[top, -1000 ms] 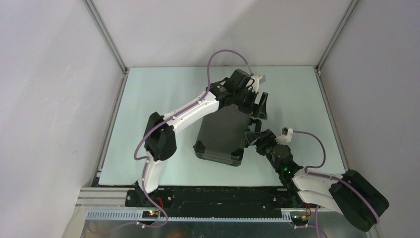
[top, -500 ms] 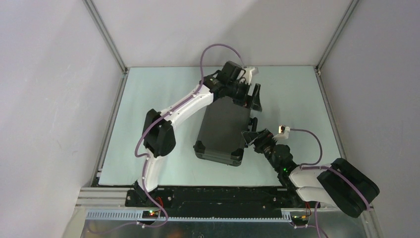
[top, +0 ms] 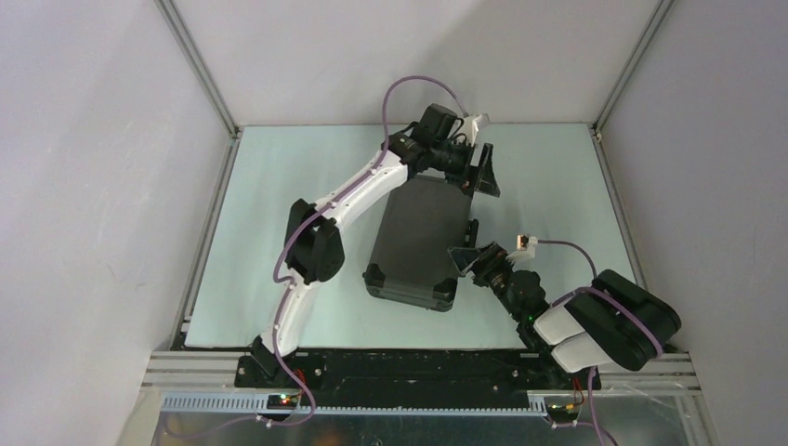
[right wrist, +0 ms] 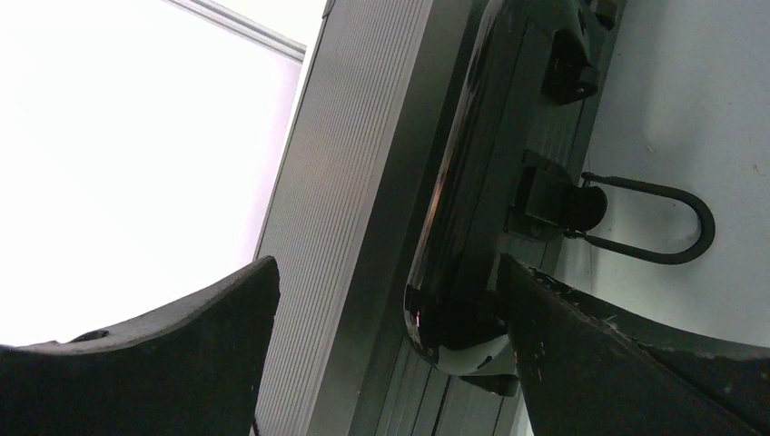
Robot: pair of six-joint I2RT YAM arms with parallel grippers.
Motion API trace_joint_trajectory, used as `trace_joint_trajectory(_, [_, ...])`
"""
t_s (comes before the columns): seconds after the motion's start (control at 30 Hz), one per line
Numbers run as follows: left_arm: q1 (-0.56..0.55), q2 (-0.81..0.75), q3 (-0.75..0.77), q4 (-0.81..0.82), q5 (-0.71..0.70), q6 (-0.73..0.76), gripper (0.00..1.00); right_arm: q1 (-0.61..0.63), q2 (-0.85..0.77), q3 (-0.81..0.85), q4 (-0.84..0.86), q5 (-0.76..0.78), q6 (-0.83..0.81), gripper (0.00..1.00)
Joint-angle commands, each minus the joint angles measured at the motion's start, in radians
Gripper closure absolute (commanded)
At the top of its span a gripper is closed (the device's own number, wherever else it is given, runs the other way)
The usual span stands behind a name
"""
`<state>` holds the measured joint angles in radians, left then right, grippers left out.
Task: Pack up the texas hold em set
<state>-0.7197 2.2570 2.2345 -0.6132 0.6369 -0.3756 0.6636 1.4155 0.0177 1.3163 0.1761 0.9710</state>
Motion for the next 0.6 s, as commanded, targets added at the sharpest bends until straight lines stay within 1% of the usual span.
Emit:
trace_joint_trajectory(0.0, [-0.004,0.046,0.076,0.004,0.106,-0.021,0.12,0.007,0.043,0.007,0.105,-0.011,-0.014,0.08])
trace_joint_trajectory(0.17, [-0.006,0.106,0.123,0.017,0.167,-0.062,0.12,0.022,0.062,0.008,0.110,-0.002,-0.034,0.08])
trace_joint_trajectory(0.43, [-0.009,0.169,0.142,0.090,0.246,-0.167,0.12,0.041,0.110,0.023,0.129,0.012,-0.057,0.08])
trace_joint_trajectory(0.57, [-0.010,0.196,0.138,0.104,0.263,-0.205,0.13,0.047,0.131,0.025,0.142,0.018,-0.057,0.08])
